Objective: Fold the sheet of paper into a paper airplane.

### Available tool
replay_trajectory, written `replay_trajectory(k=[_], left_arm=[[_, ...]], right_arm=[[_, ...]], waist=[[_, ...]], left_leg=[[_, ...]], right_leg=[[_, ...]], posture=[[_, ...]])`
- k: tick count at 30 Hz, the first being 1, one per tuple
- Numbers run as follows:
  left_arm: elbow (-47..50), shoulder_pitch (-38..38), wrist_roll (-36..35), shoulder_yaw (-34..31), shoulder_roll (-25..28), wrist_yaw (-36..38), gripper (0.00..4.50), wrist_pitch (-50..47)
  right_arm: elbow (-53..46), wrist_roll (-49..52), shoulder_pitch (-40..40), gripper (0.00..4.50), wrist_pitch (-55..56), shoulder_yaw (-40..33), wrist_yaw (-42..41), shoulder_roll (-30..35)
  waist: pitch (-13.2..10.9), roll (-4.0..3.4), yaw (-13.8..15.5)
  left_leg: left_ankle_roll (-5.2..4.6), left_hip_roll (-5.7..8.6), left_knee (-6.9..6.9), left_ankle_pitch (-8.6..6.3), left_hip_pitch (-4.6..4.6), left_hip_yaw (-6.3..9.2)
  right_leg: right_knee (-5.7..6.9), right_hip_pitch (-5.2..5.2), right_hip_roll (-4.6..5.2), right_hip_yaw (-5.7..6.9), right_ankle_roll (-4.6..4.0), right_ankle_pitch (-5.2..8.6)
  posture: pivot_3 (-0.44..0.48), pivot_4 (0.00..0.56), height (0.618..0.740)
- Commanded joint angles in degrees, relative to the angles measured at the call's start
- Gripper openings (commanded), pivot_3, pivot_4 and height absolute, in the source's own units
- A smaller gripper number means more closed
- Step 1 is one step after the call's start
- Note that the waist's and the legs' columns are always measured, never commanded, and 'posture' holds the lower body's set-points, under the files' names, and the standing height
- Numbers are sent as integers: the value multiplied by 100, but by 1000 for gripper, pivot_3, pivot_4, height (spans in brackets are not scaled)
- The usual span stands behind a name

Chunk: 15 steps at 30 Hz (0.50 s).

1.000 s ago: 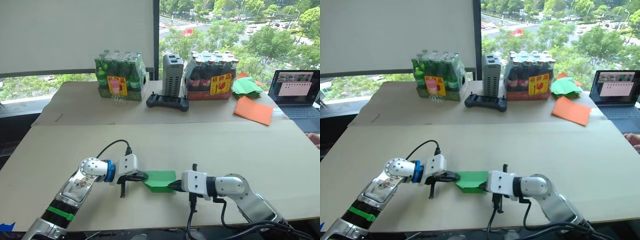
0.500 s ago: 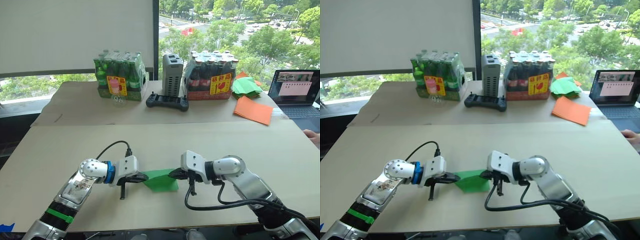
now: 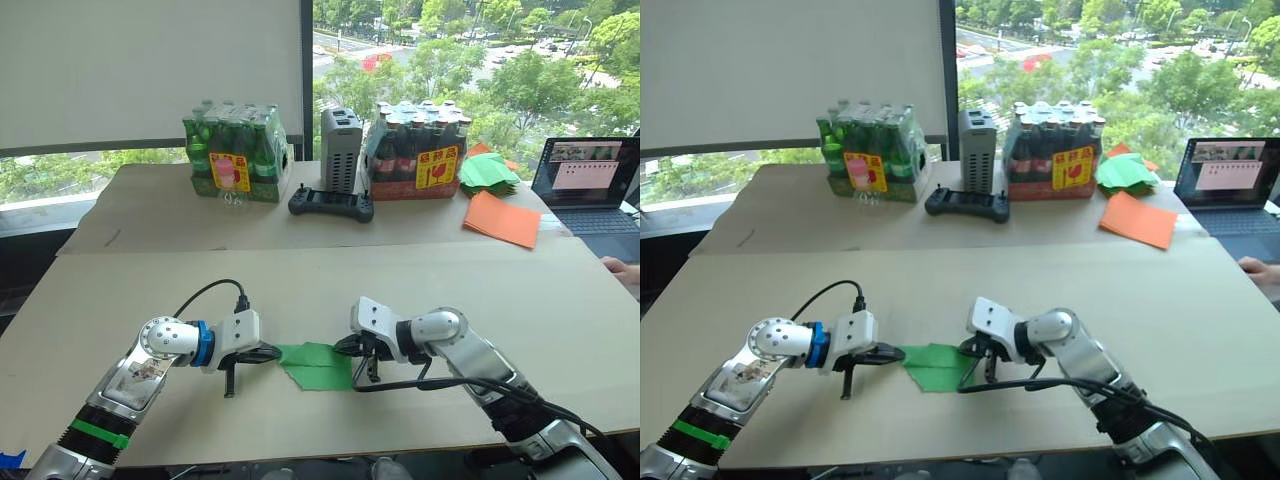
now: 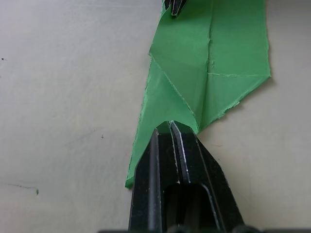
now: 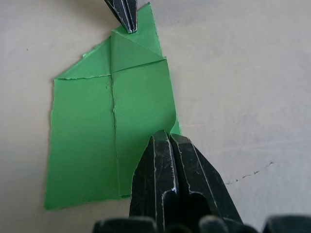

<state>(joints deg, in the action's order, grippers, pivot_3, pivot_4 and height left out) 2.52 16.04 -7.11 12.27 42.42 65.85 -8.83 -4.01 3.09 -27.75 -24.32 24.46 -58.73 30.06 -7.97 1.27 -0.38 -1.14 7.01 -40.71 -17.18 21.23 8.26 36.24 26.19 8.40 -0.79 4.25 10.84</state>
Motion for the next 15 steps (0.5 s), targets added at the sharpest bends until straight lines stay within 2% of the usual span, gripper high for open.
replay_trajectory(k=[1, 7, 15], left_arm=[[238, 80, -126, -176, 29, -44, 0, -114], [905, 442, -1105, -437, -138, 124, 0, -1180], [642, 353, -809, -27, -261, 104, 0, -916]], right_arm=[[108, -119, 71, 50, -10, 164, -2, -48], [129, -206, 126, 50, 8, 195, 44, -62], [48, -263, 176, 50, -61, 176, 152, -97]], waist=[[0, 0, -22], [1, 2, -36], [3, -2, -55]], left_leg=[[0, 0, 0, 0, 0, 0], [0, 0, -1, 0, 0, 2], [4, -2, 1, 2, -8, -3]], right_leg=[[0, 0, 0, 0, 0, 0], [3, -1, 0, 0, 0, 0], [3, -3, -1, -1, -1, 0]], posture=[[0, 150, 696], [0, 150, 696], [0, 150, 696]])
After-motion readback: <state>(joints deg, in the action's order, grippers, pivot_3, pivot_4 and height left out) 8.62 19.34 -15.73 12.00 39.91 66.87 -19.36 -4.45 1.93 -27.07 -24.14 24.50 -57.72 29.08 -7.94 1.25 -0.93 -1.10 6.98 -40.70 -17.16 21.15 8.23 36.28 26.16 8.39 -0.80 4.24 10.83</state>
